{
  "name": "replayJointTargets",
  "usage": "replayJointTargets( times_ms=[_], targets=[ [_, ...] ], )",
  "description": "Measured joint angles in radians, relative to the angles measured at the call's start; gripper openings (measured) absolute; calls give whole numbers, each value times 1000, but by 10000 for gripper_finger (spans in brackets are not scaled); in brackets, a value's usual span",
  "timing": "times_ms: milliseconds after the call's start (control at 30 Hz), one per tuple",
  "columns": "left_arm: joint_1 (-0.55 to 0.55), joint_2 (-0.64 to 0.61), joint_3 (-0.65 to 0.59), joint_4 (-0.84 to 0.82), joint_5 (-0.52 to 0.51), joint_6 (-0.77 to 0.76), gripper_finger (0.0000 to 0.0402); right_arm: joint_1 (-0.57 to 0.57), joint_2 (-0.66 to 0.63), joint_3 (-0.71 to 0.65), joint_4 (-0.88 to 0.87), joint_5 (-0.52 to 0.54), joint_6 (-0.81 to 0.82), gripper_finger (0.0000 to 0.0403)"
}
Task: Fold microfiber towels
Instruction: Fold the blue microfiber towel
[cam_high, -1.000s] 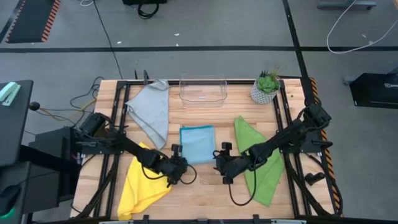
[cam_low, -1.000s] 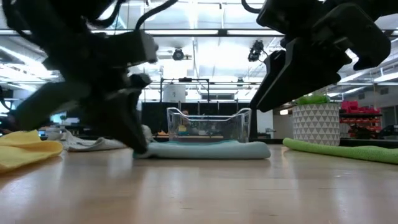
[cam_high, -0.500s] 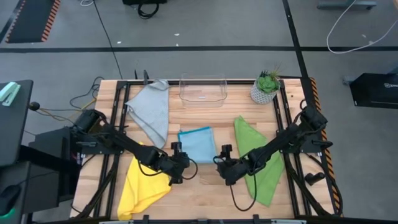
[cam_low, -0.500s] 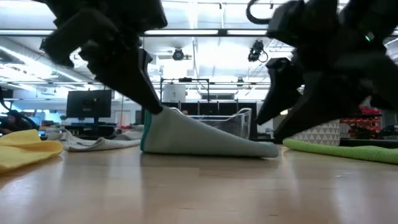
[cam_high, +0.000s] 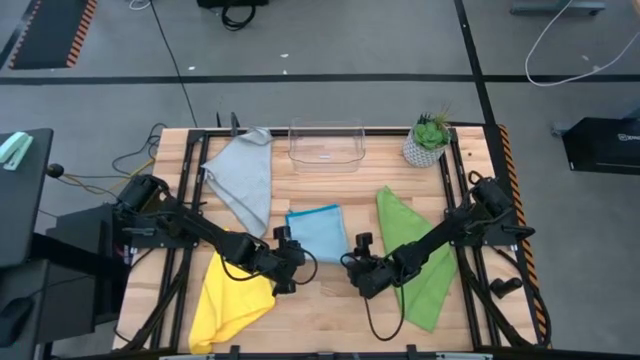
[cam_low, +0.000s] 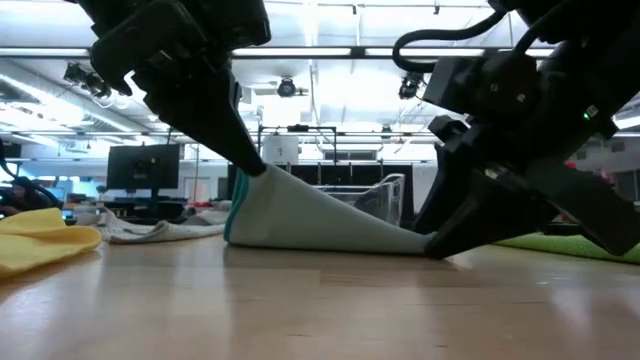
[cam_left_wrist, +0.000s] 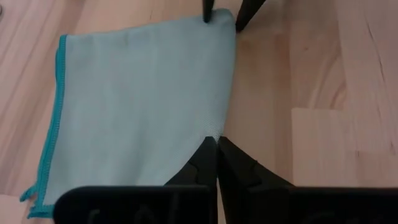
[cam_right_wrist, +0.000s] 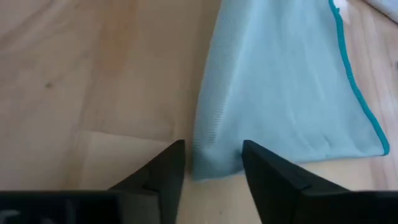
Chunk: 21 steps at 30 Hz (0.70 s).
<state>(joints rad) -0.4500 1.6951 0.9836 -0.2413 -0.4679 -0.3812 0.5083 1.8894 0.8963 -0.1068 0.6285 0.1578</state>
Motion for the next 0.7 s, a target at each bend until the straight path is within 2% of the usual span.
replayJointTargets(
  times_ms=[333, 500, 700],
  targets=[
    [-7, 0, 0, -10, -4, -28, 6, 4, -5, -5, -8, 17, -6, 30],
    [-34, -1, 0, -27, -27, -63, 6, 19, -69, -5, -40, 30, -2, 20],
    [-73, -1, 0, -78, -100, -156, 6, 21, -201, -4, -52, 9, 9, 23]
  ],
)
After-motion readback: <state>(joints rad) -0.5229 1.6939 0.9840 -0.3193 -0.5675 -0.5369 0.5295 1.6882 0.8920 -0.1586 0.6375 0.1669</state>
